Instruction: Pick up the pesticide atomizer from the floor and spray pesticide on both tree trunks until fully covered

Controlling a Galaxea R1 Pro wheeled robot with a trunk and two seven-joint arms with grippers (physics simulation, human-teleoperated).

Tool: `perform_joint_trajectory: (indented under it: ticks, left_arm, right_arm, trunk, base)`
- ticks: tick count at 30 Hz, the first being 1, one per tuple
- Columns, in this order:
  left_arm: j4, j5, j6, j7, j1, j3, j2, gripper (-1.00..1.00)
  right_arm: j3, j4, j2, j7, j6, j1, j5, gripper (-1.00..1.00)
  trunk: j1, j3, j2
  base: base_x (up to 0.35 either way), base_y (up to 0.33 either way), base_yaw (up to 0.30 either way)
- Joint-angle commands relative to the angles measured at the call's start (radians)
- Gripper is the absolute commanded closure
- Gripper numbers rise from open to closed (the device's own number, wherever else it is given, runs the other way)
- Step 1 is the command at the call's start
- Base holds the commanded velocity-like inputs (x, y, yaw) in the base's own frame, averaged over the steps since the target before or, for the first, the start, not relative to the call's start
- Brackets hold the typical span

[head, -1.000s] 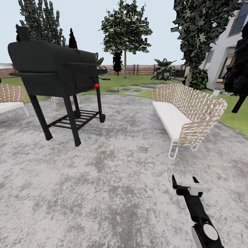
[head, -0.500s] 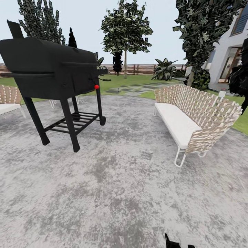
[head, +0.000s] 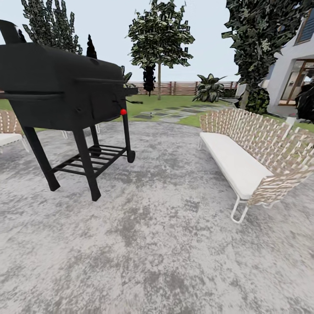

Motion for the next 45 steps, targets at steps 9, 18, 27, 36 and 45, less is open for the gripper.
perform_joint_trajectory:
  ticks: [9, 18, 27, 36, 45]
  left_arm:
    - [0.001, -0.001, -0.003, 0.001, -0.001, 0.0, 0.001, -1.0]
    - [0.001, -0.003, -0.005, -0.001, 0.0, -0.002, 0.001, -1.0]
    - [0.001, -0.004, -0.005, -0.001, -0.001, -0.003, 0.0, -1.0]
    - [0.001, -0.004, -0.005, -0.001, -0.001, -0.003, 0.0, -1.0]
    - [0.001, -0.004, -0.005, -0.001, 0.0, -0.003, 0.0, -1.0]
  right_arm:
    - [-0.007, 0.11, 0.0, 0.002, -0.009, 0.0, 0.002, -1.0]
    - [-0.007, 0.124, -0.001, 0.0, -0.004, 0.0, 0.003, -1.0]
    - [-0.007, 0.123, -0.005, 0.0, -0.005, 0.0, 0.003, -1.0]
    - [-0.007, 0.124, -0.002, -0.001, -0.005, 0.0, 0.003, -1.0]
    - [-0.007, 0.124, -0.003, 0.003, -0.005, 0.0, 0.004, -1.0]
  trunk:
    - [0.0, -0.001, 0.0]
    - [0.0, -0.001, 0.0]
    - [0.0, -0.001, 0.0]
    - [0.0, -0.001, 0.0]
    - [0.0, -0.001, 0.0]
  base:
    - [0.339, 0.03, 0.0]
    - [0.339, 0.001, 0.0]
    - [0.339, 0.0, 0.0]
    - [0.339, 0.0, 0.0]
    - [0.339, -0.002, -0.19]
